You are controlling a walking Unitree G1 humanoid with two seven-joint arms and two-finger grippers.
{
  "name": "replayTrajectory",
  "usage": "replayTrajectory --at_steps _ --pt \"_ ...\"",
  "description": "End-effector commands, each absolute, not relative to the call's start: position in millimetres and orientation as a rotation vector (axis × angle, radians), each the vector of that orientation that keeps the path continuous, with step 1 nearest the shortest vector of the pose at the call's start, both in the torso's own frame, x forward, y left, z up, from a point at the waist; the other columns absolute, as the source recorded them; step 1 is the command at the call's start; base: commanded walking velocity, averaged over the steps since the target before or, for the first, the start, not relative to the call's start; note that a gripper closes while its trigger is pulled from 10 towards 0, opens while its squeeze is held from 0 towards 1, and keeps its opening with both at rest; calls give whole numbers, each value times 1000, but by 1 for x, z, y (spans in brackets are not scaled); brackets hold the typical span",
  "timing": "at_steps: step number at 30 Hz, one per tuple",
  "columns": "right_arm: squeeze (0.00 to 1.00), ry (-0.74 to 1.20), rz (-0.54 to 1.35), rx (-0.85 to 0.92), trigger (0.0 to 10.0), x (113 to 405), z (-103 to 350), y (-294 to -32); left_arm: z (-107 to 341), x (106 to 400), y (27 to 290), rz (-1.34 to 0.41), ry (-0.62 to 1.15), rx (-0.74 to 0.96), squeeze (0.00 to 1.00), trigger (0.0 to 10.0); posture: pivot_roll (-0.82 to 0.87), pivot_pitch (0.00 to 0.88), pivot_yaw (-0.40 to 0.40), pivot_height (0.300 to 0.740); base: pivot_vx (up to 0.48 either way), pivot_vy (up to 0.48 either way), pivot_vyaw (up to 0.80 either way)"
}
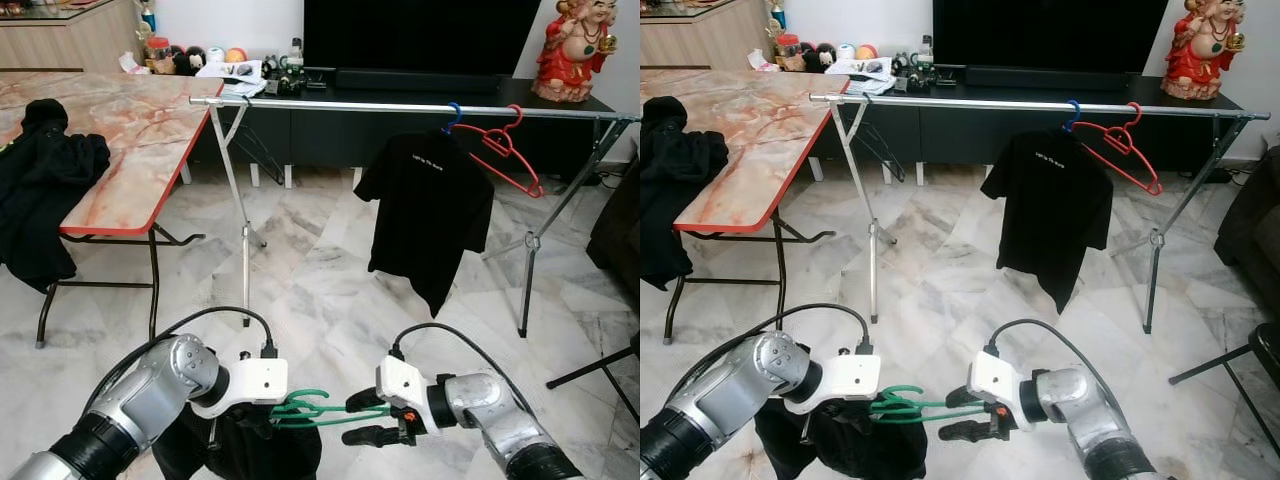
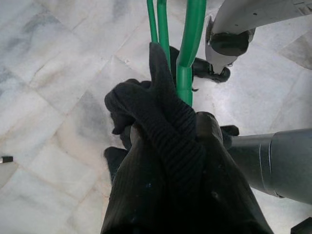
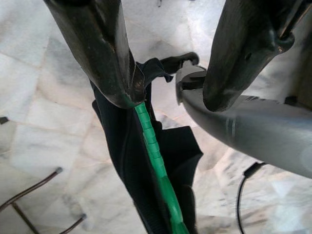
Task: Hang hanger
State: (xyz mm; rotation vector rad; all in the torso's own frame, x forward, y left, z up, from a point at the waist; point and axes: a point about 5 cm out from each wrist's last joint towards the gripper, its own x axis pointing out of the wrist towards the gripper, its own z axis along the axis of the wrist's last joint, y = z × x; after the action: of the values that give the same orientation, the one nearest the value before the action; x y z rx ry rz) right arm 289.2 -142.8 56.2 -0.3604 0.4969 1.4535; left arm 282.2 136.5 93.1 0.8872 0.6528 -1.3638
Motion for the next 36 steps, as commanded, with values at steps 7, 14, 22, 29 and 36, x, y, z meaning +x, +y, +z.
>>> replayTrajectory --at_steps 7,14,22,29,36 --pt "580 451 1516 -409 10000 294 72 -144 94 279 129 -1404 638 891 0 10000 -1 63 -24 740 0 0 0" --pt "0 394 1523 -370 10000 300 85 -141 94 279 128 -1405 640 887 0 10000 3 64 -27 740 0 0 0" --pt "0 338 1540 -287 10000 304 106 -153 94 279 129 -1407 644 881 0 10000 -4 65 -27 740 0 0 0" --pt "0 421 1505 -413 10000 298 87 -158 94 280 129 -1414 645 884 0 10000 -7 69 -21 740 0 0 0" --pt "0 433 1440 -485 10000 295 65 -142 105 283 122 -1424 614 913 0 10000 7 68 -19 740 0 0 0"
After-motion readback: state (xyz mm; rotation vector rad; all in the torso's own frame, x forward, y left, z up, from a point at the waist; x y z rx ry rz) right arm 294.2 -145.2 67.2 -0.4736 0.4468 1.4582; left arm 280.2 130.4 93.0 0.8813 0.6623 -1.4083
